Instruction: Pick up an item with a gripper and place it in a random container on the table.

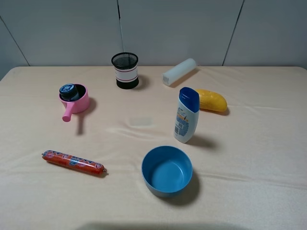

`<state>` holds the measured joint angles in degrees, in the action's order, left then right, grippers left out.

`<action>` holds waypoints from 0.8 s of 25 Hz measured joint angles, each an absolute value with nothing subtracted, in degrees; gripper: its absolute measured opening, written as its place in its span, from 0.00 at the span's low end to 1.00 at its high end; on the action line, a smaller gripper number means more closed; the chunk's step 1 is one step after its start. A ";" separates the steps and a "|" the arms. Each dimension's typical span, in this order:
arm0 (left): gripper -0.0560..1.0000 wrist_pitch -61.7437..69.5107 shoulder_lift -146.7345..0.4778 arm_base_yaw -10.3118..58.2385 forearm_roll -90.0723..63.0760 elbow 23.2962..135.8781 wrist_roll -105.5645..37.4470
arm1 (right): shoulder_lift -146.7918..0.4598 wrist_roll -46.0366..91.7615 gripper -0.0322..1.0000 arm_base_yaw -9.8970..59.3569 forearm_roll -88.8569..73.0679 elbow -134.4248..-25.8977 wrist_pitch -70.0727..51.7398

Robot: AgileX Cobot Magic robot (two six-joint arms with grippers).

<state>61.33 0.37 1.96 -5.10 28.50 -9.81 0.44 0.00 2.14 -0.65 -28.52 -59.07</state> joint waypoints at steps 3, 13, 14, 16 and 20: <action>0.99 61.08 0.37 1.90 -5.10 28.50 -9.81 | 0.44 0.00 0.70 2.14 -0.65 -28.52 -59.07; 0.99 61.08 0.38 1.90 -5.10 28.50 -9.81 | 0.44 0.00 0.70 2.14 -0.65 -28.52 -59.07; 0.99 61.08 0.38 1.90 -5.10 28.50 -9.81 | 0.44 0.00 0.70 2.14 -0.65 -28.52 -59.07; 0.99 61.08 0.38 1.90 -5.10 28.50 -9.81 | 0.44 0.00 0.70 2.14 -0.65 -28.52 -59.07; 0.99 61.08 0.38 1.90 -5.10 28.50 -9.81 | 0.44 0.00 0.70 2.14 -0.65 -28.52 -59.07</action>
<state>61.08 0.38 1.90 -5.10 28.50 -9.81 0.44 0.00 2.14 -0.65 -28.52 -59.07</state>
